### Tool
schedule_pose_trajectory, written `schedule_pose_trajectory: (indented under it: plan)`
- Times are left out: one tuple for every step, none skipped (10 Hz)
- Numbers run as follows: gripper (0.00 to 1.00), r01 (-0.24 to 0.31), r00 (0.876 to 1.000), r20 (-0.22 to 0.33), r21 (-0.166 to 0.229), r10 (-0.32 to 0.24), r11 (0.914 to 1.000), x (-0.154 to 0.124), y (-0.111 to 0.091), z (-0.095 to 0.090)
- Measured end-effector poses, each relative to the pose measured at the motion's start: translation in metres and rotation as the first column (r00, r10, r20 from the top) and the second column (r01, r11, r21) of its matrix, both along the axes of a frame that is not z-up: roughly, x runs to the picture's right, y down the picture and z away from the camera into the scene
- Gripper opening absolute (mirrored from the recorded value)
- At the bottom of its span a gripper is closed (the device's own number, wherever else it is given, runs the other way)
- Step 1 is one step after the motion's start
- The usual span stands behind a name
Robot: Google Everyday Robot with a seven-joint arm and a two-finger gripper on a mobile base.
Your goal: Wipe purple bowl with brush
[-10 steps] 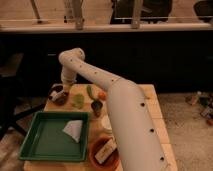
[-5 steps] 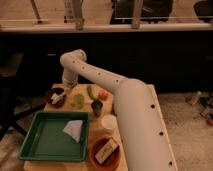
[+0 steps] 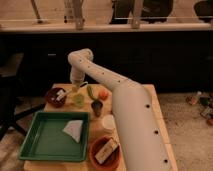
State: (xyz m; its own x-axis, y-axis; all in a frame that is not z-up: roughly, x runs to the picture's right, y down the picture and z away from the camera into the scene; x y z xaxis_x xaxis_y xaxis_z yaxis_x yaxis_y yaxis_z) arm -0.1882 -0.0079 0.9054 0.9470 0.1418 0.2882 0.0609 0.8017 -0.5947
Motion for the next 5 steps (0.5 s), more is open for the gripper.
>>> schedule_pose_trajectory:
  plan:
    - [0.0, -0.002, 1.0, 0.002, 0.005, 0.002, 1.0, -0.002, -0.006, 0.004]
    - [0.0, -0.002, 1.0, 0.015, 0.014, 0.001, 0.9999, -0.01, -0.012, 0.006]
    - [0.0, 0.002, 0.999, 0.032, 0.021, -0.002, 0.9998, -0.019, -0.016, 0.006]
    - [0.0, 0.004, 0.999, 0.043, 0.023, -0.005, 0.9997, -0.024, -0.017, 0.005]
    - [0.0, 0.004, 0.999, 0.054, 0.024, -0.005, 0.9997, -0.027, -0.018, 0.003]
